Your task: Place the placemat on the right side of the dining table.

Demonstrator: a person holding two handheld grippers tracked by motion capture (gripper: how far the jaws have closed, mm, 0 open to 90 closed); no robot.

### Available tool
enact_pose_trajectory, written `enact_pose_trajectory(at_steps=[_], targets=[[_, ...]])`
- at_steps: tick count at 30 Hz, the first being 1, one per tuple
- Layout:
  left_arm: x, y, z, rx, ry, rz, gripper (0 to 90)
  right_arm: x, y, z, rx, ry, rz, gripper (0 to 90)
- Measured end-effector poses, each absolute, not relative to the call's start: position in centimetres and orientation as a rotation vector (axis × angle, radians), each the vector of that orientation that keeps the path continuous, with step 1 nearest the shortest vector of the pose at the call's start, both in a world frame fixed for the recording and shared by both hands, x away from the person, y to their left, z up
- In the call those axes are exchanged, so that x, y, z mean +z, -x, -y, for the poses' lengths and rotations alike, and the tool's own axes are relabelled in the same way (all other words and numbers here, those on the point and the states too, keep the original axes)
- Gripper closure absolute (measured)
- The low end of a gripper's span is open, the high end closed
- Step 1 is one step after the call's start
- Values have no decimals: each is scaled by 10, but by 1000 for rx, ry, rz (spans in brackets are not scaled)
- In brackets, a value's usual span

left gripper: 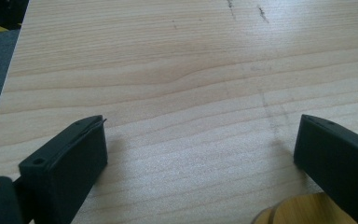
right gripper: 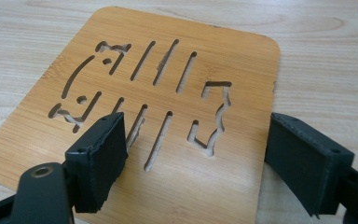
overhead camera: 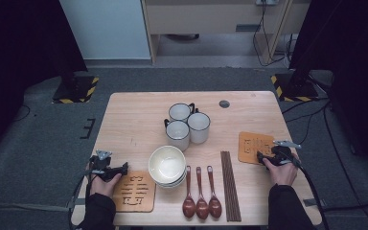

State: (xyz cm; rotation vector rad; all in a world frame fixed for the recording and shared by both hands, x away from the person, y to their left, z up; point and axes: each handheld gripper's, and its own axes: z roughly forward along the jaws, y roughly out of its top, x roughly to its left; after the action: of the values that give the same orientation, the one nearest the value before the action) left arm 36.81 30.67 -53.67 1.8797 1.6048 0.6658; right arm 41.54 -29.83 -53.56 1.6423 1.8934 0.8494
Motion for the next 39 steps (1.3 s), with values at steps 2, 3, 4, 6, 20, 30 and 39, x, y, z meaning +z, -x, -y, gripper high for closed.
enact_pose_trajectory(at_steps=[2, 3, 4, 6, 20, 30, 39], targets=[[-537, -368, -307, 666, -1879, -1605, 16, -535, -417, 300, 856, -1623, -1923, 208], [-537, -368, -307, 666, -1880, -1605, 16, -535, -418, 300, 857, -1612, -1937, 208], [-537, -368, -307, 666, -1880, -1605, 16, -535, -418, 301, 857, -1594, -1949, 212], [-537, -368, -307, 666, -1880, -1605, 17, -535, -420, 302, 859, -1575, -1969, 212], [-537, -368, -307, 666, -1880, -1605, 16, -534, -422, 309, 872, -1547, -2012, 212], [-537, -368, -307, 666, -1880, -1605, 16, -531, -421, 311, 896, -1535, -2004, 227], [-537, -368, -307, 660, -1888, -1608, 0, -524, -418, 309, 928, -1531, -1988, 263]])
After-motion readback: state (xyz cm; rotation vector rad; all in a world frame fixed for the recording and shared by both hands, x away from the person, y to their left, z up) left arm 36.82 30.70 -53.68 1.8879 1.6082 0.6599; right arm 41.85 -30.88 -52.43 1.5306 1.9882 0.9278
